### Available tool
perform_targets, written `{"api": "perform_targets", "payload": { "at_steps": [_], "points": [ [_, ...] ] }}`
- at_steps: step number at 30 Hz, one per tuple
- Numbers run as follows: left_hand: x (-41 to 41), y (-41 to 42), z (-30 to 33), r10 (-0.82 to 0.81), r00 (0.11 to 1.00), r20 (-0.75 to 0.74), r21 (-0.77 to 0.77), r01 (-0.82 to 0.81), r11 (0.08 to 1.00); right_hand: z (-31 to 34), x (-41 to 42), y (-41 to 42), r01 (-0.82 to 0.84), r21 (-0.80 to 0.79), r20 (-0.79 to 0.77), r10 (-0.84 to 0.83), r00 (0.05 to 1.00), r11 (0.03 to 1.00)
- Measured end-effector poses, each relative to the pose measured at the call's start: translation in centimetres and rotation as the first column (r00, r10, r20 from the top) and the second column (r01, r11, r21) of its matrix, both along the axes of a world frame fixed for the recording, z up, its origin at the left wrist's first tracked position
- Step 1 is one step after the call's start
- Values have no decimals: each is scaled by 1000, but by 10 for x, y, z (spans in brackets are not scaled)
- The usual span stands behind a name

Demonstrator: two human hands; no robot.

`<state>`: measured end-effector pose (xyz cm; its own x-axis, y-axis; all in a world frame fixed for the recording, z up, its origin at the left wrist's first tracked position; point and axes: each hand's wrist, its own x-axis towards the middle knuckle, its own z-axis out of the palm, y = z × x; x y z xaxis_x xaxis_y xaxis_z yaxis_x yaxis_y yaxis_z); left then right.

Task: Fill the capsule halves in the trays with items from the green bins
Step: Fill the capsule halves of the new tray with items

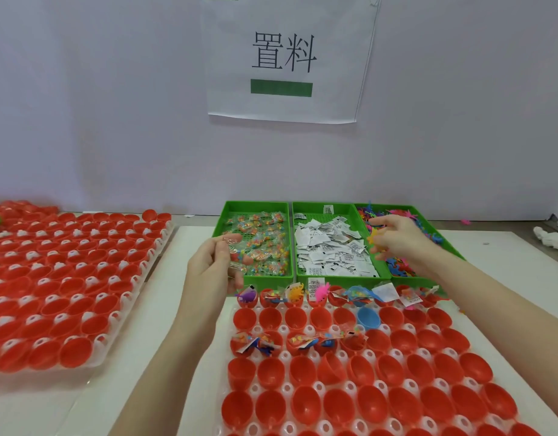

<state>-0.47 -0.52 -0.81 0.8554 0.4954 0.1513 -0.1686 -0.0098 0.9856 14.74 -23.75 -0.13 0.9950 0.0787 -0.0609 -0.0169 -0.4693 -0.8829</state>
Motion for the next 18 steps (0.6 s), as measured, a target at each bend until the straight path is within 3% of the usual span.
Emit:
{"api": "perform_targets", "payload": {
  "at_steps": [3,6,9,12,18],
  "points": [
    [-7,-6,9,-49,999,17,-31,50,998,-5,5,16,-86,-396,40,110,993,914],
    [-10,-8,16,-73,997,31,3,73,997,-9,7,21,-156,-685,32,243,969,711],
    [-11,-7,18,-69,997,41,30,68,997,-13,8,19,-217,-823,-85,265,961,525],
    [-11,-6,18,-79,996,45,51,77,996,-15,6,16,-184,-902,-78,272,959,391],
    [-10,-10,15,-91,995,51,100,86,991,-16,8,14,-99,-885,15,239,971,456]
  ]
}}
